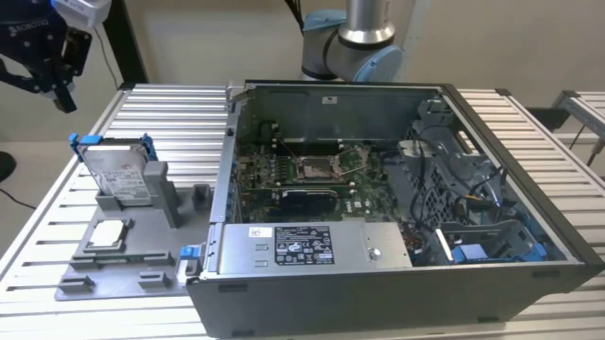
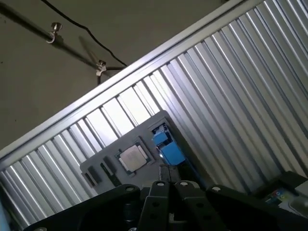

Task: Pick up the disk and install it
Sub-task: 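Pick up the disk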

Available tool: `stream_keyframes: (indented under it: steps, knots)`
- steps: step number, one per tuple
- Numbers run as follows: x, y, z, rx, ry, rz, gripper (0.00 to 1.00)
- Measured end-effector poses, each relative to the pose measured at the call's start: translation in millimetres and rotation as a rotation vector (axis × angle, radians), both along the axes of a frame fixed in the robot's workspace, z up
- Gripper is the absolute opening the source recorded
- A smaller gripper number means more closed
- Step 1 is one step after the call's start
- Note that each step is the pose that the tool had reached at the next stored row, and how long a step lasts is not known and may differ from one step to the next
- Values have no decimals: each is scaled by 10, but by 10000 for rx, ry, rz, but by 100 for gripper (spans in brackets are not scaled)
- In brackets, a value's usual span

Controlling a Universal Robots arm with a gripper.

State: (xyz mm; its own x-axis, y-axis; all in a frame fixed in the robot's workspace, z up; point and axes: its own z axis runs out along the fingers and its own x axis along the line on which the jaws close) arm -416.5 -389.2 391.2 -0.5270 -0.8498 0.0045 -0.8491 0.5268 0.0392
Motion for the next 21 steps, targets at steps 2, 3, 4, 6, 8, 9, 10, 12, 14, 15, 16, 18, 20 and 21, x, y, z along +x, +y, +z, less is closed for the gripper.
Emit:
stream_keyframes:
  steps: [2, 3, 4, 6, 8, 9, 10, 12, 14, 15, 16, 18, 20, 21]
  knots:
    - [0, 0, 0, 0, -1, 366, 0]
    - [0, 0, 0, 0, -1, 535, 0]
    - [0, 1, 0, -1, 0, 705, 0]
    - [0, 4, 1, -1, -1, 1017, 0]
    - [0, 5, 2, -10, 1, 1161, 0]
    - [0, 4, 2, -10, 0, 1230, 0]
    - [0, 5, 3, -11, 0, 1276, 0]
    - [0, 5, 4, -18, 2, 1416, 0]
    - [0, 5, 4, -25, 1, 1741, 0]
    - [0, 5, 4, -30, 1, 1918, 0]
    - [0, 5, 4, -33, 1, 2100, 0]
    - [0, 5, 4, -35, 0, 2460, 0]
    - [0, 5, 3, -35, -2, 2826, 0]
    - [0, 5, 3, -35, -6, 3004, 0]
